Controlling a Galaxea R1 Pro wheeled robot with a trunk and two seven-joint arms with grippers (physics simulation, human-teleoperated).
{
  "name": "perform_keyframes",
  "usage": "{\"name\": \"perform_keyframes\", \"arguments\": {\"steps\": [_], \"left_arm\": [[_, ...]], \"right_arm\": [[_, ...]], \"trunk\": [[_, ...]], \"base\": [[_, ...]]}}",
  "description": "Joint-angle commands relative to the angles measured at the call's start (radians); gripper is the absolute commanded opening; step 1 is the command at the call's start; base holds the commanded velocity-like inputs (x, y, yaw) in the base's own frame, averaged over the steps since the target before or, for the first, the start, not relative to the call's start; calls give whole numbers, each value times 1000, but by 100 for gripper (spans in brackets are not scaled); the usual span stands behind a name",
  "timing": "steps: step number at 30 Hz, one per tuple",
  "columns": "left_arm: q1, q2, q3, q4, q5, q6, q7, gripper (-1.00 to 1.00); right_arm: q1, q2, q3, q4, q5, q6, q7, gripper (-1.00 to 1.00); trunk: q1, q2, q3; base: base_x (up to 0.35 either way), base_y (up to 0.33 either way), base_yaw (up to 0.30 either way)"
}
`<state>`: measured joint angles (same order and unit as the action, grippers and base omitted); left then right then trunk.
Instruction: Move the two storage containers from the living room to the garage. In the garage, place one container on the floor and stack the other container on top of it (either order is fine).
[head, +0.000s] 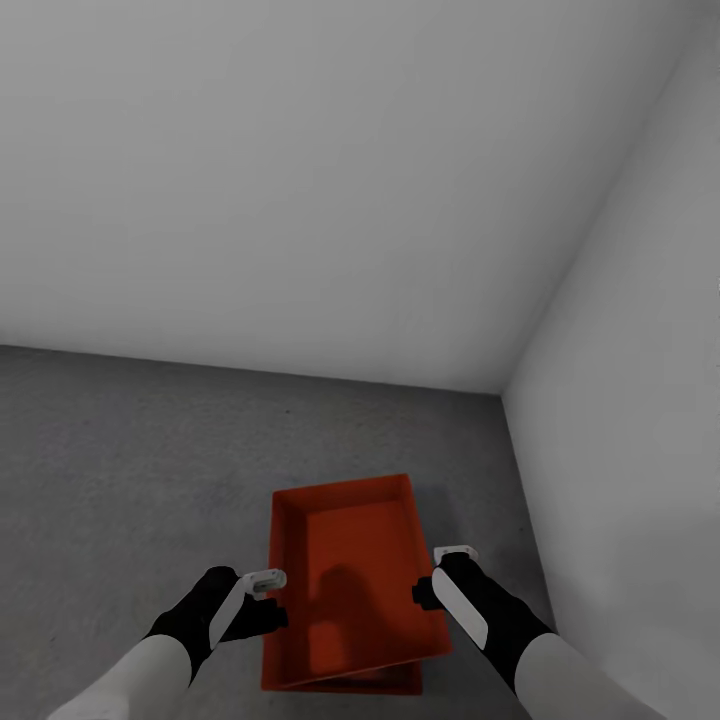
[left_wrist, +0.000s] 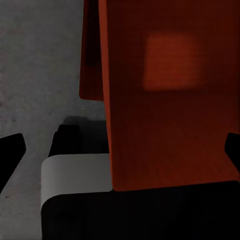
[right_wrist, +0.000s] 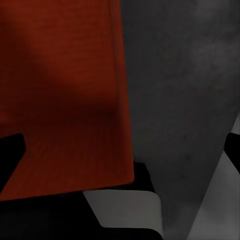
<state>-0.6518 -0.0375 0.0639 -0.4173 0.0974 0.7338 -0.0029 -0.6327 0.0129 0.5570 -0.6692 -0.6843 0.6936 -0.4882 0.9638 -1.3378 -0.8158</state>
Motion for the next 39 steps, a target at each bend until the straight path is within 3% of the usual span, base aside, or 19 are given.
{"name": "perform_keyframes", "arguments": {"steps": [1, 39], "left_arm": [[0, -1, 7, -1, 2, 6, 0, 100], [0, -1, 7, -1, 2, 6, 0, 100]], "right_arm": [[-1, -1, 4, -1, -11, 1, -10, 100], [-1, -1, 4, -1, -11, 1, -10, 100]], "trunk": [[-4, 7, 4], [-150, 273, 182]], "base": [[0, 0, 0], [0, 0, 0]]}}
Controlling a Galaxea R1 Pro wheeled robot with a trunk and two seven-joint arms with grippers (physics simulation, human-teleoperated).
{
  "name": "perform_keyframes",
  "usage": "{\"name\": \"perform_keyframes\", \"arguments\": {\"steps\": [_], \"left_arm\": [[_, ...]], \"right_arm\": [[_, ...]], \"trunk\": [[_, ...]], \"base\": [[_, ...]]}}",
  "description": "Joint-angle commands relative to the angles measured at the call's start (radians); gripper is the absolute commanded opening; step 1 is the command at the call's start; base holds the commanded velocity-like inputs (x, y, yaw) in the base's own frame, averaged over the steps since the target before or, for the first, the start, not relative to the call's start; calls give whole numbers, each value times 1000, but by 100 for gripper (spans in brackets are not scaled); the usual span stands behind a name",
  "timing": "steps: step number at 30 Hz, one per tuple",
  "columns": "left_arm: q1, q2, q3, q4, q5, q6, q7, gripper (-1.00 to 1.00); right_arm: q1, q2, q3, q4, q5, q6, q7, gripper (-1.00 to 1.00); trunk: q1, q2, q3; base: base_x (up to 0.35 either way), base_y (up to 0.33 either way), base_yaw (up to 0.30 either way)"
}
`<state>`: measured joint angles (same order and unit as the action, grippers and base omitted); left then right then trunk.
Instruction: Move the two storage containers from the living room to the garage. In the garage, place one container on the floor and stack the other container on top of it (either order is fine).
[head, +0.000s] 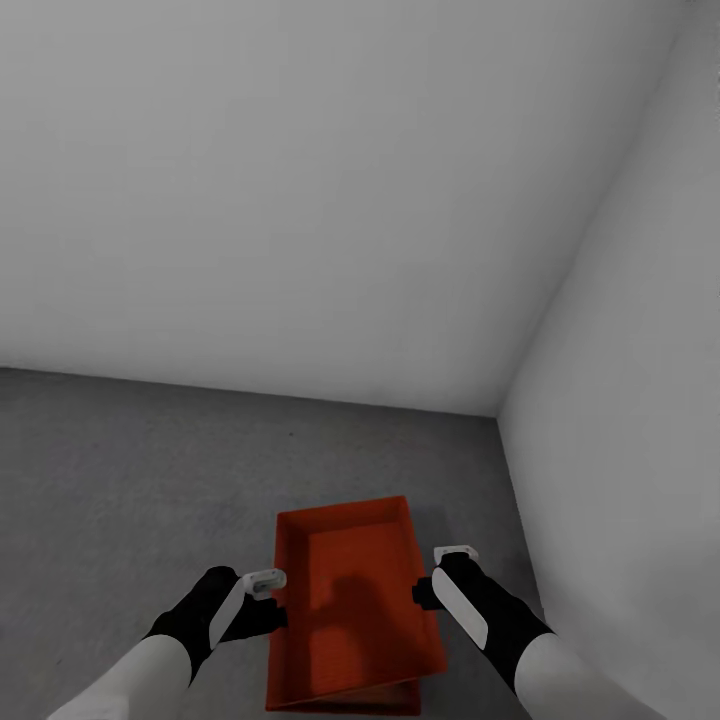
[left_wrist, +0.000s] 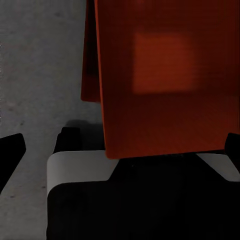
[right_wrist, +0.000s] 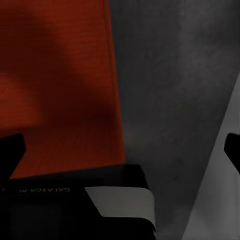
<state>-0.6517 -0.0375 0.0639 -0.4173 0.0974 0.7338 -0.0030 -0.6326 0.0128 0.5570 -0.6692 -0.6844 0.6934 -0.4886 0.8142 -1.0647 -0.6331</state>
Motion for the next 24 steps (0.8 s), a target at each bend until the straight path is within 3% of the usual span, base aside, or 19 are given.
{"name": "perform_keyframes", "arguments": {"steps": [1, 9, 24], "left_arm": [[0, -1, 7, -1, 2, 6, 0, 100], [0, -1, 6, -1, 2, 6, 0, 100], [0, -1, 7, -1, 2, 6, 0, 100]], "right_arm": [[-1, -1, 4, -1, -11, 1, -10, 100], [-1, -1, 4, -1, -11, 1, -10, 100], [-1, -1, 4, -1, -11, 1, -10, 100]], "trunk": [[-4, 7, 4], [-35, 63, 41], [-35, 63, 65]], "base": [[0, 0, 0], [0, 0, 0], [0, 0, 0]]}}
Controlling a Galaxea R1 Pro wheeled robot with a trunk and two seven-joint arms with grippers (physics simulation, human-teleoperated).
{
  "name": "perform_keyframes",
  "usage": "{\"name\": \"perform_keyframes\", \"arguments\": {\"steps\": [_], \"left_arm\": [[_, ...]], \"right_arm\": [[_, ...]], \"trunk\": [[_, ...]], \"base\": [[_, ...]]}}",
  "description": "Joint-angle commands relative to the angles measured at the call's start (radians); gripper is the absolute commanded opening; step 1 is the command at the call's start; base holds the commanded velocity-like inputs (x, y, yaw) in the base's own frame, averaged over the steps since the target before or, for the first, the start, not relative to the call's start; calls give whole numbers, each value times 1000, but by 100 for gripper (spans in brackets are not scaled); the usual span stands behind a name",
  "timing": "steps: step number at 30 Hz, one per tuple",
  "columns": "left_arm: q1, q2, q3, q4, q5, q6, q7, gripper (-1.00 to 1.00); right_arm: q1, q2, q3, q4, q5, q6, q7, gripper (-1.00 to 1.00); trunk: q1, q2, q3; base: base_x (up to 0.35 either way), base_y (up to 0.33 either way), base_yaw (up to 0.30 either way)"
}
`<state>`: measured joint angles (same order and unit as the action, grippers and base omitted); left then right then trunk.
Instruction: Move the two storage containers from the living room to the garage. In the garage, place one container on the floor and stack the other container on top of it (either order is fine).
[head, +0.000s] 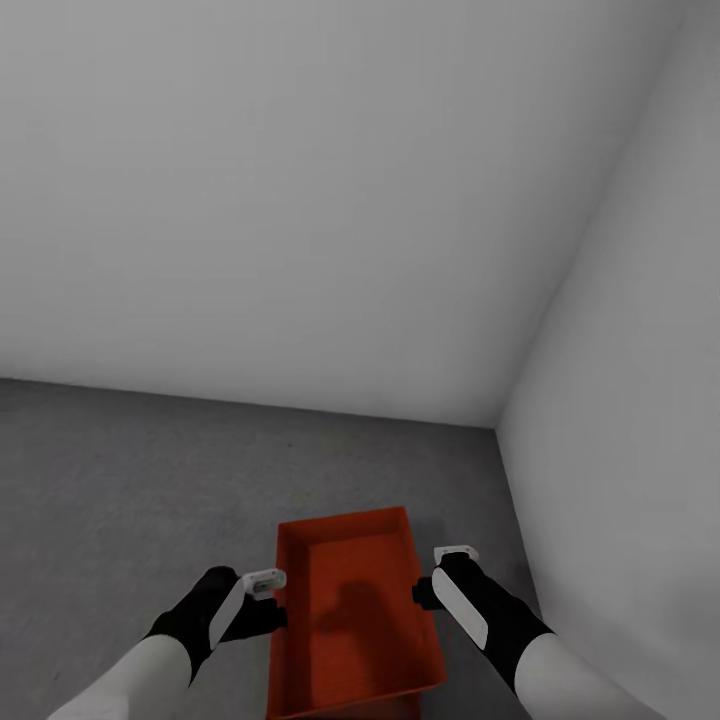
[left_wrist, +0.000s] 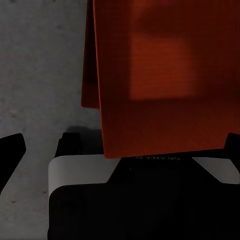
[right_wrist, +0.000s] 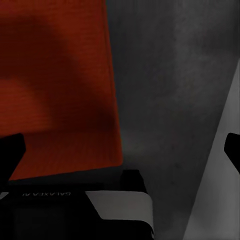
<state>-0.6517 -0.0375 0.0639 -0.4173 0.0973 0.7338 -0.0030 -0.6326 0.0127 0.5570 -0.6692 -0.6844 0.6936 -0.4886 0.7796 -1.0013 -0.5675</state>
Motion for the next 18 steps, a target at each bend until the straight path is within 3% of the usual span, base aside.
{"name": "perform_keyframes", "arguments": {"steps": [1, 18], "left_arm": [[0, -1, 7, -1, 2, 6, 0, 100], [0, -1, 7, -1, 3, 6, 0, 100]], "right_arm": [[-1, -1, 4, -1, -11, 1, -10, 100], [-1, -1, 4, -1, -11, 1, -10, 100]], "trunk": [[0, -1, 1], [0, -1, 27]], "base": [[0, 0, 0], [0, 0, 0]]}}
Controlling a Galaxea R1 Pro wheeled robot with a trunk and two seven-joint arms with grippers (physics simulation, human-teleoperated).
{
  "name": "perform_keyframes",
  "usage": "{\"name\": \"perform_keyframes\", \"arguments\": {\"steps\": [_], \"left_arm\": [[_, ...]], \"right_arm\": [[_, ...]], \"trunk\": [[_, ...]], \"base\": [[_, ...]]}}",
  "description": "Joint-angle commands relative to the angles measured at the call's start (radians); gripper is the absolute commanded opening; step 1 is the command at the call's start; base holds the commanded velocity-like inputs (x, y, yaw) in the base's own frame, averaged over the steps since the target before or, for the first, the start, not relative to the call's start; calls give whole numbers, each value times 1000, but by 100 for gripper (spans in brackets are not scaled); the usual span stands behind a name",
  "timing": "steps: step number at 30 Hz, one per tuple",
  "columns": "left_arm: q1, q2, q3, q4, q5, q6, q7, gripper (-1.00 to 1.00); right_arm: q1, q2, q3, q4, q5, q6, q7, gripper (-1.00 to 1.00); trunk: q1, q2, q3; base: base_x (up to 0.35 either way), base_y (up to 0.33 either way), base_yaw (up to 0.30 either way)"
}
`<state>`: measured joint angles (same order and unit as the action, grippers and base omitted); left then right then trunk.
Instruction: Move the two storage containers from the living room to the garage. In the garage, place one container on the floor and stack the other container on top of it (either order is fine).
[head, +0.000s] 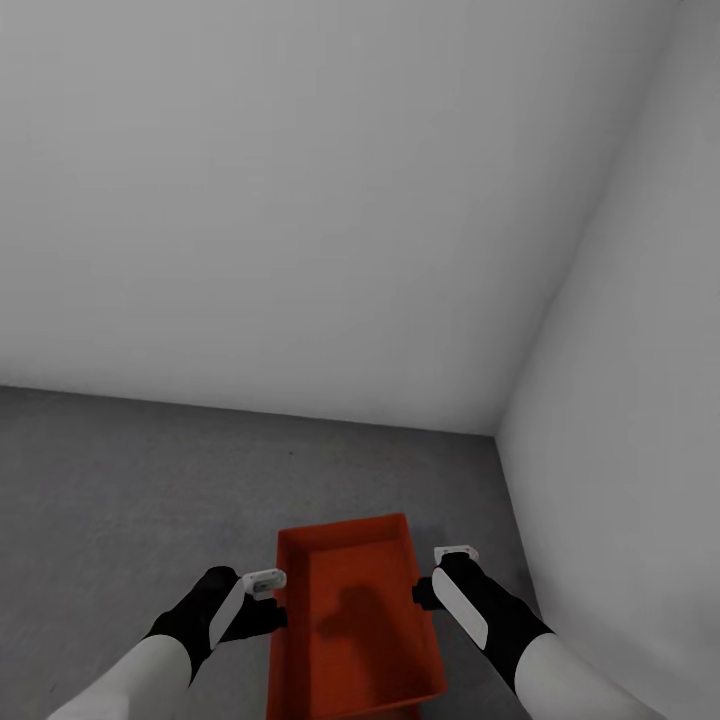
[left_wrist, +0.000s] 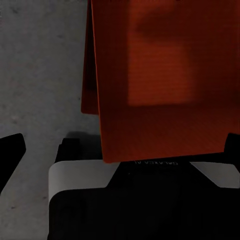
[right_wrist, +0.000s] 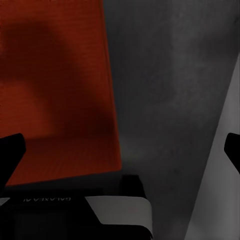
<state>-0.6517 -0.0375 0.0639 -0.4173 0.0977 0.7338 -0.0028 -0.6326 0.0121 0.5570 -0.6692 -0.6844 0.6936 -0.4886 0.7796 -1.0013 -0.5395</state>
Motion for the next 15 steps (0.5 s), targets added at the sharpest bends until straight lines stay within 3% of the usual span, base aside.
{"name": "perform_keyframes", "arguments": {"steps": [1, 15], "left_arm": [[0, -1, 7, -1, 2, 6, 0, 100], [0, -1, 6, -1, 2, 6, 0, 100]], "right_arm": [[-1, -1, 4, -1, -11, 1, -10, 100], [-1, 0, 4, -1, -11, 1, -10, 100]], "trunk": [[0, -1, 1], [0, -1, 22]], "base": [[0, 0, 0], [0, 0, 0]]}}
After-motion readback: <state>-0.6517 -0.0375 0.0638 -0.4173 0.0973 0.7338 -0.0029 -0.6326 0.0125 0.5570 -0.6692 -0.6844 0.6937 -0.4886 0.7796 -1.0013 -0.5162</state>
